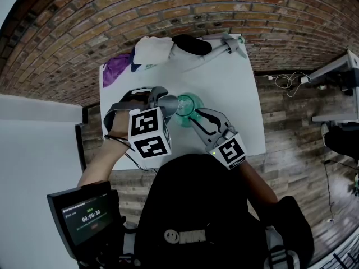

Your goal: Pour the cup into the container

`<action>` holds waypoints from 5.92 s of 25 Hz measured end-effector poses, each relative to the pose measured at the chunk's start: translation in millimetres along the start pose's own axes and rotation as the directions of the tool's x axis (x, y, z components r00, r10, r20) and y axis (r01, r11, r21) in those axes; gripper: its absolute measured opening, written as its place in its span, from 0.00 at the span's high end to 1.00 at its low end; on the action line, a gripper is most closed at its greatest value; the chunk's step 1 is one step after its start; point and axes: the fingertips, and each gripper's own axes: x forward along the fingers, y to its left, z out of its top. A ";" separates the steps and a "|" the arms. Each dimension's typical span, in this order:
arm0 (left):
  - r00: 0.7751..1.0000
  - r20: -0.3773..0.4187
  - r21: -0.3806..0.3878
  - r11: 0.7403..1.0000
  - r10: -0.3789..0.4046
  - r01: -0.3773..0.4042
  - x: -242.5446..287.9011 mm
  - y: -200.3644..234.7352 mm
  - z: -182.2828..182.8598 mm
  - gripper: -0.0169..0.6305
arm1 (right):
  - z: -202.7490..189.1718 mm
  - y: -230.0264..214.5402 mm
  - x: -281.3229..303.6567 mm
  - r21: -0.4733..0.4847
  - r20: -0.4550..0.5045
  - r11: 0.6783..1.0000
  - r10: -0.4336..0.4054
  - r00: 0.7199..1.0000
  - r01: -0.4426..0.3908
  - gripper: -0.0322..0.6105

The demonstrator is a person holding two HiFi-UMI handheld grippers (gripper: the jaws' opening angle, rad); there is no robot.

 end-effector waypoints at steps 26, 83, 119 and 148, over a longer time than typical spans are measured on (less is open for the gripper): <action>0.999 -0.040 0.019 1.000 -0.022 0.023 0.9 -0.4 0.8 0.55 | -0.7 0.1 -1.0 0.005 -0.006 1.000 0.000 1.000 0.000 0.79; 0.993 -0.111 0.042 0.999 -0.025 0.030 1.1 2.7 -2.3 0.55 | 2.4 -0.6 2.1 0.017 -0.005 1.000 -0.006 1.000 0.006 0.78; 0.986 -0.166 0.067 0.997 -0.027 0.039 2.4 2.2 -2.8 0.55 | 1.0 -0.3 2.3 0.011 -0.006 1.000 -0.002 1.000 0.002 0.78; 0.978 -0.206 0.090 0.995 -0.025 0.044 1.0 3.3 -4.3 0.55 | 2.5 0.3 3.4 0.014 -0.005 1.000 -0.006 1.000 0.006 0.79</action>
